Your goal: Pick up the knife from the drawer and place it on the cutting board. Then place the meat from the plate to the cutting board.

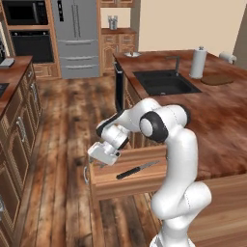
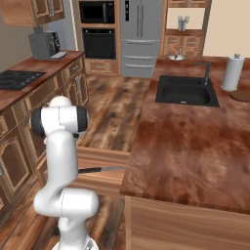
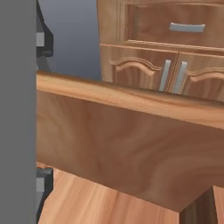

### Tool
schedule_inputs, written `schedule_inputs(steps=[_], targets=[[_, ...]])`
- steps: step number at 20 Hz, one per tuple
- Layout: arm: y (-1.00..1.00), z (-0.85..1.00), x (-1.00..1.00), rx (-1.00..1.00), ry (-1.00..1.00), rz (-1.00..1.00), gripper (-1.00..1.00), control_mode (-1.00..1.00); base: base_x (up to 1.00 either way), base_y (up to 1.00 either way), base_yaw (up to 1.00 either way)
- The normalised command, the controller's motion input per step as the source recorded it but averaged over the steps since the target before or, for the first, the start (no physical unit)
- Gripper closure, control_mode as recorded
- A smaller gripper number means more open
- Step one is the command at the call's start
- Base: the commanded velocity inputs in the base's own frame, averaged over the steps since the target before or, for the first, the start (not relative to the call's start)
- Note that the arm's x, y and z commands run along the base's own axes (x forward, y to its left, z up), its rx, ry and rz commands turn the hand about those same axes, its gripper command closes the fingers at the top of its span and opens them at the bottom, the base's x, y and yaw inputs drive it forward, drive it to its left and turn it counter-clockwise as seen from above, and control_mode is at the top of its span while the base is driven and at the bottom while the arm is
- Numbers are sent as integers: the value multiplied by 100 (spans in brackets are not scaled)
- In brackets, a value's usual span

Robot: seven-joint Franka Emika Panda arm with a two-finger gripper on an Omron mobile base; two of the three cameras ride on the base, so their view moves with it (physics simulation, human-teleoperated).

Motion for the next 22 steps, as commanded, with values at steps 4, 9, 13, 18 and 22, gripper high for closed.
schedule_inputs(steps=[4, 9, 13, 18, 22], targets=[[-6, 79, -19, -4, 0, -22, -100, -100, 0, 0, 0], [-31, 83, -33, -8, 0, -22, -100, -100, 0, 0, 0], [-64, 46, -47, -16, 0, -17, -100, -100, 0, 0, 0], [-87, 2, -43, -20, 6, -20, -100, -100, 0, 0, 0], [-88, 0, -19, -16, 24, -36, -100, -100, 0, 0, 0]])
